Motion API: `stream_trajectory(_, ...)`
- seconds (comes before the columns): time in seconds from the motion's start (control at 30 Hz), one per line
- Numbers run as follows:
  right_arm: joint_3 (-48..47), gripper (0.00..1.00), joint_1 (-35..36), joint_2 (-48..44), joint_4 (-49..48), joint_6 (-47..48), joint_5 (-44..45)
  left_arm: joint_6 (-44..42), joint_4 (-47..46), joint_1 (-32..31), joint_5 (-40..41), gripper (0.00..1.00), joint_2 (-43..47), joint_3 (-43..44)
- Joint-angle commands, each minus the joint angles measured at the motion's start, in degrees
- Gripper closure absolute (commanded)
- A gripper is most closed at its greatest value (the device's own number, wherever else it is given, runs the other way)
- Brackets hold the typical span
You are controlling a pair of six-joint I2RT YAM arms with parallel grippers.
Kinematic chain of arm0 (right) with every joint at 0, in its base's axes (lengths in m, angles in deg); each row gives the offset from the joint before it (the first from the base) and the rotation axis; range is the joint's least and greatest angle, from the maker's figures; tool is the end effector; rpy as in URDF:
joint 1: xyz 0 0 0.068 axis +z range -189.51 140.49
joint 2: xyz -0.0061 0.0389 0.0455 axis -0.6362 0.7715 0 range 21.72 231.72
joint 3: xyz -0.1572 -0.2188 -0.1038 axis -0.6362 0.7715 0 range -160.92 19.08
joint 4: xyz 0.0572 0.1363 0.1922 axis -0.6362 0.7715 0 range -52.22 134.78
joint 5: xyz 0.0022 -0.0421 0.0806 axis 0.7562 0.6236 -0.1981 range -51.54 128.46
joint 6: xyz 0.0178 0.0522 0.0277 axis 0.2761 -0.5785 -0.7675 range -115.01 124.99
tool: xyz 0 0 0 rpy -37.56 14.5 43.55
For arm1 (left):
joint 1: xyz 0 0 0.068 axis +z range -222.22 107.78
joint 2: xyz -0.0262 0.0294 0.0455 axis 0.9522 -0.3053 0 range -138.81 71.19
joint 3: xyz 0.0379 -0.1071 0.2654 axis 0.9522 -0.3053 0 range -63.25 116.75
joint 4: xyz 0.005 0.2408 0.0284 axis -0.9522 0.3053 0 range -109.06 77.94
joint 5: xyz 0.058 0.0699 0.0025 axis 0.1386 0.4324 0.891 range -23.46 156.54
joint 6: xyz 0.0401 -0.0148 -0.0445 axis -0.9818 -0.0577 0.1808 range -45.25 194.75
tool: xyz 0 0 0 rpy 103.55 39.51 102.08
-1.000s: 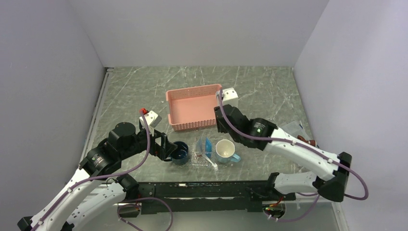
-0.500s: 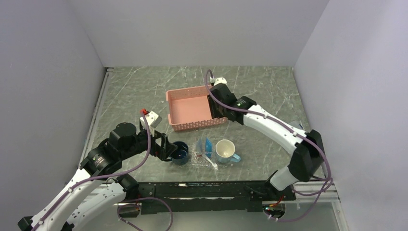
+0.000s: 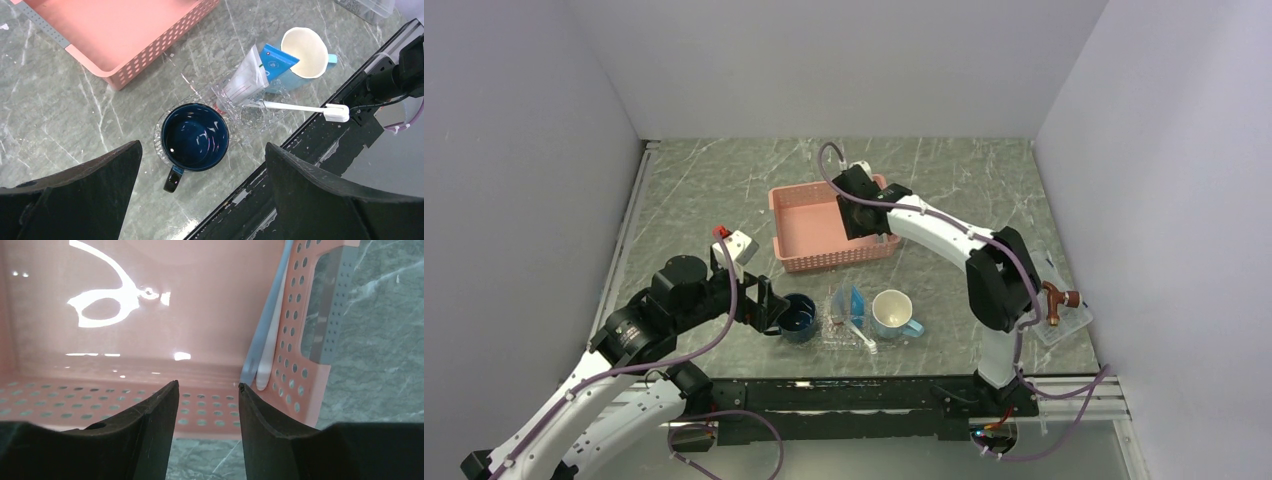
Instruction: Prepare toiletry sets of a toothbrush and toothpaste on the tray
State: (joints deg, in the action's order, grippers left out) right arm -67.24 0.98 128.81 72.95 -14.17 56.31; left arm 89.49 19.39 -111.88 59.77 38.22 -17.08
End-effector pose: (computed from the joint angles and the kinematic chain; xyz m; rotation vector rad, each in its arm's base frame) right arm 0.3135 0.2489 0.2599 -0.3413 2.4562 0.0400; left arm 0.0724 -0.0671 0.3245 0.5254 2.0164 -0.7128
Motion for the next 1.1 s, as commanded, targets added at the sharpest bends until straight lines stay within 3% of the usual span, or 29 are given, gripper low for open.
stream_trajectory(0.0, -4.0, 0.49, -1.4, 2.1, 1.1, 0.3, 2.6, 0.6, -0.4, 0.3, 1.5, 0.01, 0.3, 0.3)
stream_trajectory(0.37, -6.2, 0.45, -4.5, 8.5, 1.2, 0.0, 1.3, 0.4, -0.2, 0.3, 1.8, 0.01, -0.2, 0.3)
stream_trajectory(1.07, -7.8, 0.45, -8.1, 13.9, 0.2, -0.1, -2.2, 0.5, -0.1, 0.4, 2.2, 0.01, -1.2, 0.3)
